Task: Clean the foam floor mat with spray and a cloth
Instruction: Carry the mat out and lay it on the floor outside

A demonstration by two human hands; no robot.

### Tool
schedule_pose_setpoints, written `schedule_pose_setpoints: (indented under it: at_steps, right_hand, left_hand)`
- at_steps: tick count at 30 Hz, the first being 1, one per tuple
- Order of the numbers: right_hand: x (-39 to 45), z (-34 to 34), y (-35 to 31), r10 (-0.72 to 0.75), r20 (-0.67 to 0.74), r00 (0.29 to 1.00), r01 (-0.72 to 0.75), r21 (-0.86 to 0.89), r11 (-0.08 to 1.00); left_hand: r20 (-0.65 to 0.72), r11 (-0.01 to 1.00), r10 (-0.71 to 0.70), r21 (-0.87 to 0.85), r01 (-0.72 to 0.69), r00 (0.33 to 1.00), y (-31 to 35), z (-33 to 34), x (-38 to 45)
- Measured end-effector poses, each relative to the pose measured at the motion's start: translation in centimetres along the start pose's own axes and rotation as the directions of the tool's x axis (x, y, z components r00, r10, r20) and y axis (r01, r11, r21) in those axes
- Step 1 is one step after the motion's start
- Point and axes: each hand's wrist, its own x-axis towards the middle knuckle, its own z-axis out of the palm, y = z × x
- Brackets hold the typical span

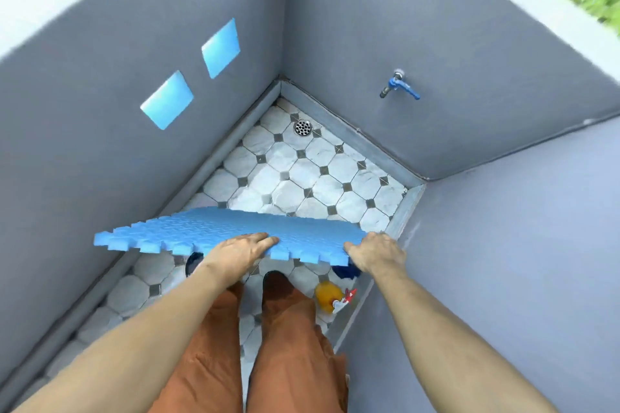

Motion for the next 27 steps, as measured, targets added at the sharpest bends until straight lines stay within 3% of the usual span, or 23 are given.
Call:
schedule_pose_setpoints:
  at_steps: [6,14,19,27]
  right_hand:
    - [-5.8,-2.2,-5.7,-0.203,-0.018,0.979,0.196,-0.177,0.964]
    - [-13.7,-1.7,-18.0,-0.454,-0.045,0.89,0.388,-0.448,0.805]
    - [-20.2,3.3,-26.3,-0.614,0.034,0.789,0.515,-0.582,0.63]
    - [-32.0,15.8,-36.8,-0.808,0.187,0.559,0.659,-0.692,0.295]
  left_hand:
    - [-0.031,0.973,-0.208,-0.114,0.203,0.978,-1.0,-0.2,-9.8]
    - [-0.075,0.837,-0.469,-0.357,0.415,0.88,-4.5,3.4,-22.4]
    - [-0.057,0.67,-0.648,-0.518,0.532,0.76,-6.1,8.3,-31.7]
    - [0.033,0.352,-0.876,-0.636,0.687,0.48,-7.1,18.8,-46.4]
